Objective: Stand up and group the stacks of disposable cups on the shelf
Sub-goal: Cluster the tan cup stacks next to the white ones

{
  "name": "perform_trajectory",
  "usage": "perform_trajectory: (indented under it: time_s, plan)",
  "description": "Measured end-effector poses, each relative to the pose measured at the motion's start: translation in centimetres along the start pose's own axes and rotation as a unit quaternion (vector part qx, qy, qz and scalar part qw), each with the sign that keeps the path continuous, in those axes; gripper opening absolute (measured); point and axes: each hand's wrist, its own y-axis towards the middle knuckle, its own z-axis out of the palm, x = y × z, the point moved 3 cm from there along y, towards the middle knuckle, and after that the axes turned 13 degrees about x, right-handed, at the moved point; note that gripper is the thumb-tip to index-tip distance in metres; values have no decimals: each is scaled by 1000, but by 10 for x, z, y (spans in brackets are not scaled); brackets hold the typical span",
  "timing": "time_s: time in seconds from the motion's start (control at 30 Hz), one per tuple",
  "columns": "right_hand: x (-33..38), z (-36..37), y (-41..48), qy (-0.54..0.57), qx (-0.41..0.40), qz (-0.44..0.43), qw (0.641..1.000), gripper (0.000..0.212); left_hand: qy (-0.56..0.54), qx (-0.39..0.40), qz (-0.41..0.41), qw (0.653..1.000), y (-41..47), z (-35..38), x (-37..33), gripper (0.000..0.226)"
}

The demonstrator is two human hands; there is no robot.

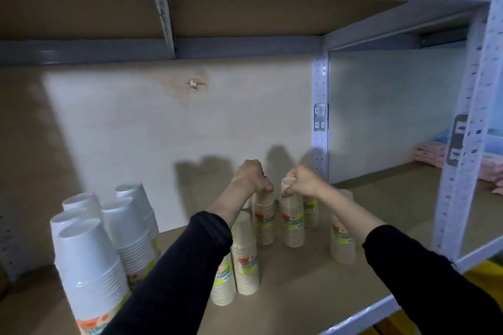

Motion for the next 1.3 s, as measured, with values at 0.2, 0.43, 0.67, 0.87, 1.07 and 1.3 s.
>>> perform_trajectory:
  time_s: [0.2,0.43,0.67,0.87,1.07,1.3]
  plan:
    - [-5,-6,-36,-16,15,32,999,39,-5,4,34,999,-33,11,-23,41]
    - [2,-5,-61,-52,28,11,998,31,-8,5,33,999,-68,18,-22,48]
    - [19,18,-74,-36,92,-23,995,51,6,34,-30,999,-101,13,3,52]
    - [43,48,-71,-9,140,-57,988,51,34,49,-88,994,-116,9,40,56]
    - [62,68,-65,-14,146,-85,986,46,20,44,-118,992,-122,14,67,70]
    - [58,79,-63,-11,149,-85,985,46,11,57,-116,992,-124,17,73,69]
